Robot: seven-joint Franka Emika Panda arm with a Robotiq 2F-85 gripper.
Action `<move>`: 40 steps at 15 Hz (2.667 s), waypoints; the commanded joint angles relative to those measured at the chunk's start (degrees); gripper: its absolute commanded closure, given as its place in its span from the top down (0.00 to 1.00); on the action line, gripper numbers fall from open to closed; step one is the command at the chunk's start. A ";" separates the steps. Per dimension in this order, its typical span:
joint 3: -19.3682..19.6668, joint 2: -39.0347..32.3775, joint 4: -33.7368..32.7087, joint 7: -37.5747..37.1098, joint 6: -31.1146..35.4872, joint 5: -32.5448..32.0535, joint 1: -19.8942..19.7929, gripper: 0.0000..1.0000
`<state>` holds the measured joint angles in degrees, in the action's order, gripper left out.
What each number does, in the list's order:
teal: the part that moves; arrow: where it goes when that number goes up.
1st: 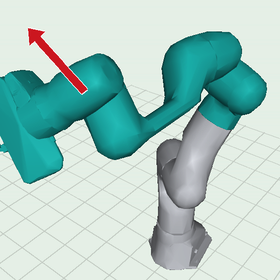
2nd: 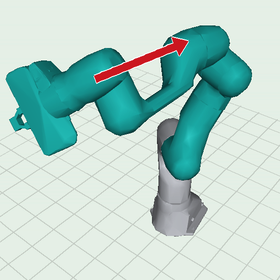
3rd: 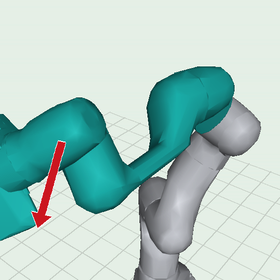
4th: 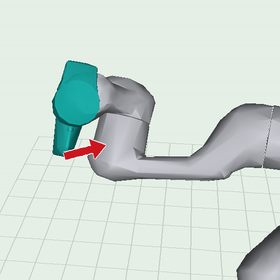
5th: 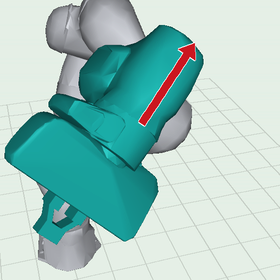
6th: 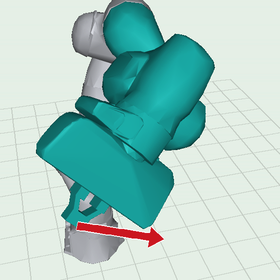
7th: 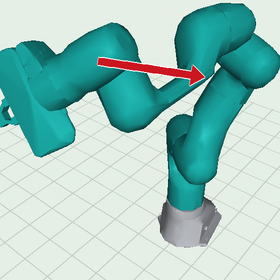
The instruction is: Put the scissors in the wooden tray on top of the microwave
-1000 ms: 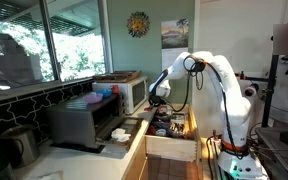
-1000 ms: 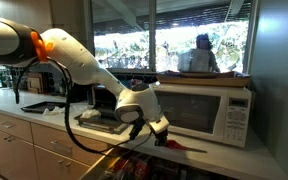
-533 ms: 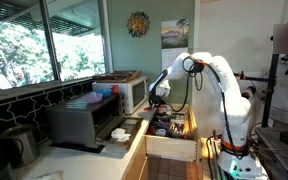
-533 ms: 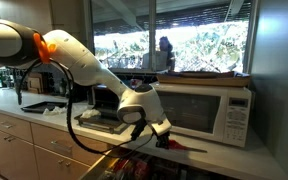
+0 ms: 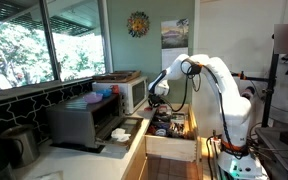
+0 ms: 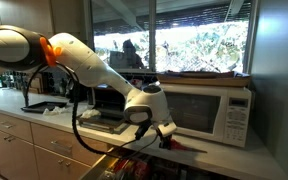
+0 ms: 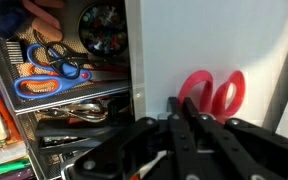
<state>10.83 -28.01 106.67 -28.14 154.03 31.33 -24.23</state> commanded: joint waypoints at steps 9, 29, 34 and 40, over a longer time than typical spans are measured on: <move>7.07 15.27 12.65 -3.33 -1.28 -8.05 7.27 0.01; 23.48 27.82 -0.11 -38.98 22.86 -39.63 20.44 0.01; 20.69 29.16 -1.46 -37.47 22.19 -35.93 19.75 0.06; 15.36 22.55 -6.20 -36.03 23.16 -13.90 17.45 0.01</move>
<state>28.62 -1.15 105.25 -65.24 177.36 6.18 -6.36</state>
